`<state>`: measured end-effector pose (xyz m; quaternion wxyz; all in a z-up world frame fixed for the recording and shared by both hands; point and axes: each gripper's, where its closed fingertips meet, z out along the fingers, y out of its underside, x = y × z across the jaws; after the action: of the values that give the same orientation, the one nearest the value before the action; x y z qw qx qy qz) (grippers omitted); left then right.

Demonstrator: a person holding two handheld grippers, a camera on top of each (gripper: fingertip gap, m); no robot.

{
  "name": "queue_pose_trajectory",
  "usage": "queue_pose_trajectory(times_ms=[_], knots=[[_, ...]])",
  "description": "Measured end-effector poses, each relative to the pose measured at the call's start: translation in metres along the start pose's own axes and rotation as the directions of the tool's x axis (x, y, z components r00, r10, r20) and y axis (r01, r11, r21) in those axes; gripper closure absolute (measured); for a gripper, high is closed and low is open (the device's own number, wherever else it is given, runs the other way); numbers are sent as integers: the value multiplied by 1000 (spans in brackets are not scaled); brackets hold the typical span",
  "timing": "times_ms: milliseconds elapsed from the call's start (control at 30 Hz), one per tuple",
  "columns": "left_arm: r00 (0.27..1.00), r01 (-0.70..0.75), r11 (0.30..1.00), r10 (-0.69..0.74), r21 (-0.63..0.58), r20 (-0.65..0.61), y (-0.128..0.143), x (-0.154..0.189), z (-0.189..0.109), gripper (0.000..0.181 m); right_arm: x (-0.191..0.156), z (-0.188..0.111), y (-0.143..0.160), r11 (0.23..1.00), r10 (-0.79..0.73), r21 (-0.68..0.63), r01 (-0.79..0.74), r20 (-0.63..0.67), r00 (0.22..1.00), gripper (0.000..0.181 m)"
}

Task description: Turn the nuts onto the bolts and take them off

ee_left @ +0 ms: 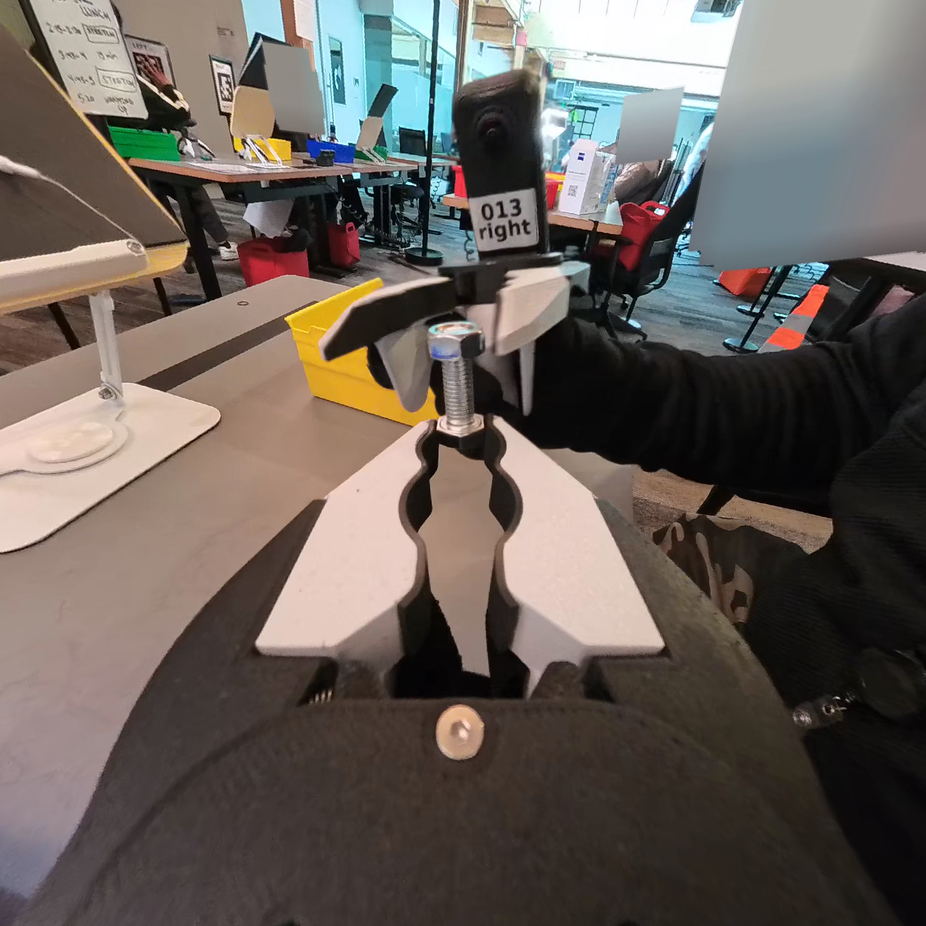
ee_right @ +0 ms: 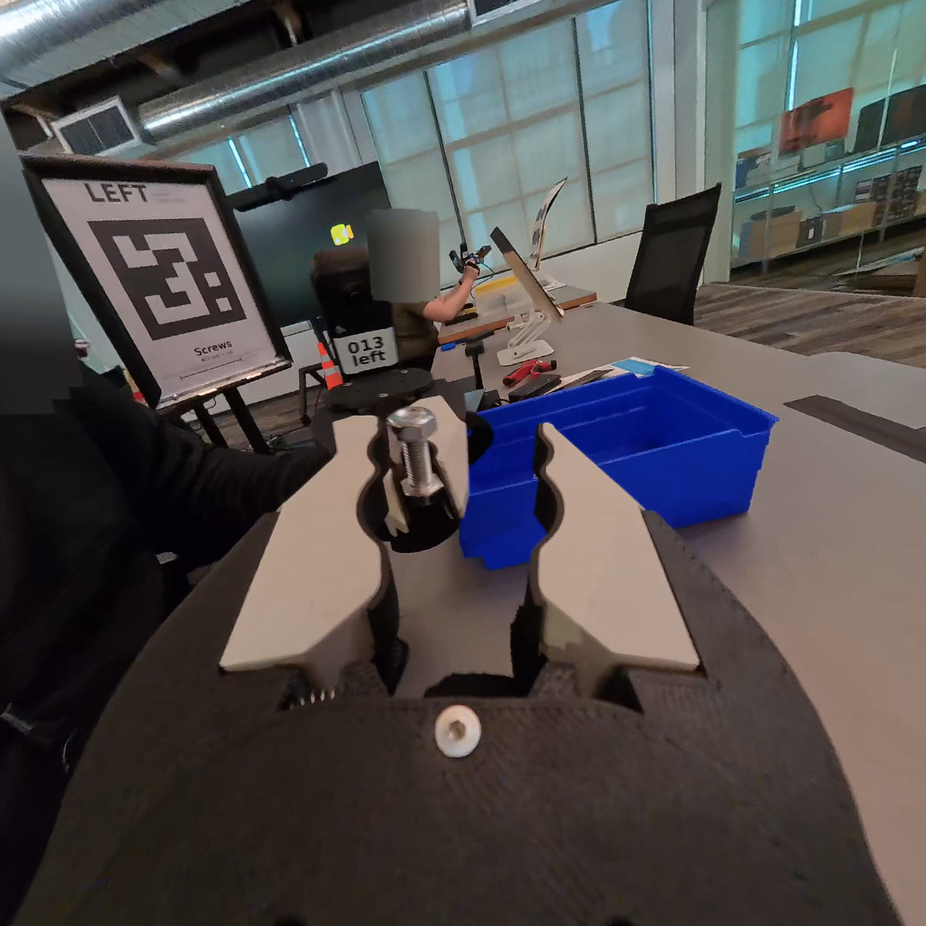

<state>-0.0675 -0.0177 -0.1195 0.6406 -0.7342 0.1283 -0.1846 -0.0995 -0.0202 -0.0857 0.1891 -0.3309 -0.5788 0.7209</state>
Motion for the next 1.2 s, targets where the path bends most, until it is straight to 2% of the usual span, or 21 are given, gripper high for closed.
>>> queue_pose_trajectory(times_ms=[67, 100, 133, 233, 333, 433, 533, 600, 700, 800, 967, 1000, 1033, 1067, 1100, 1200], knots=[[1000, -18, 1000, 18, 9, 20, -3, -1, -2, 165, 9, -6, -2, 999, 39, 29, -38, -22, 999, 123], [1000, -21, 999, 21, 24, 12, -6, 0, -4, 165, 18, -12, -4, 997, 64, 48, -62, -50, 997, 147], [1000, -22, 999, 22, 27, 9, -8, 1, -5, 165, 25, -19, -6, 994, 86, 72, -81, -67, 994, 149], [1000, -17, 1000, 16, 26, 18, -7, -2, -5, 165, 25, -23, -8, 994, 83, 75, -78, -56, 995, 133], [1000, -3, 1000, 2, 23, 24, -3, -4, -4, 165, 4, -10, -9, 998, 30, 47, -30, 7, 1000, 129], [1000, -15, 1000, 15, 9, 22, -2, -2, -2, 165, -4, 1, -3, 1000, 4, 6, -4, 15, 1000, 129], [999, -29, 1000, 29, 9, 26, -3, -1, -2, 165, 2, -3, -4, 999, 27, 27, -27, -1, 1000, 127], [1000, -20, 999, 20, 25, 17, -6, -1, -4, 165, 13, -12, -4, 999, 38, 36, -37, -38, 999, 150], [999, -12, 1000, 11, 25, 30, -6, -4, -5, 165, 19, -19, -7, 997, 59, 59, -56, -44, 997, 137], [1000, -4, 1000, 3, 22, 27, -2, -4, -3, 165, 3, -11, -11, 998, 21, 56, -21, 9, 1000, 128], [1000, -16, 1000, 16, 18, 20, -3, -1, -1, 165, 0, -1, -3, 1000, 3, 14, -3, -1, 1000, 128], [1000, -17, 1000, 17, 19, 26, -3, -2, -2, 165, 5, -4, -4, 1000, 16, 27, -15, -15, 1000, 129], [1000, -14, 1000, 14, 27, 23, -5, -2, -3, 165, 12, -10, -4, 999, 31, 34, -30, -37, 999, 145], [1000, -11, 999, 11, 30, 22, -6, -2, -4, 165, 21, -16, -3, 998, 49, 34, -47, -69, 996, 154], [999, -14, 1000, 13, 28, 29, -6, -3, -4, 165, 27, -21, -4, 997, 69, 47, -65, -87, 994, 141], [999, -1, 1000, 0, 23, 39, -3, -7, -4, 165, 14, -20, -13, 997, 29, 68, -27, -35, 999, 126]])
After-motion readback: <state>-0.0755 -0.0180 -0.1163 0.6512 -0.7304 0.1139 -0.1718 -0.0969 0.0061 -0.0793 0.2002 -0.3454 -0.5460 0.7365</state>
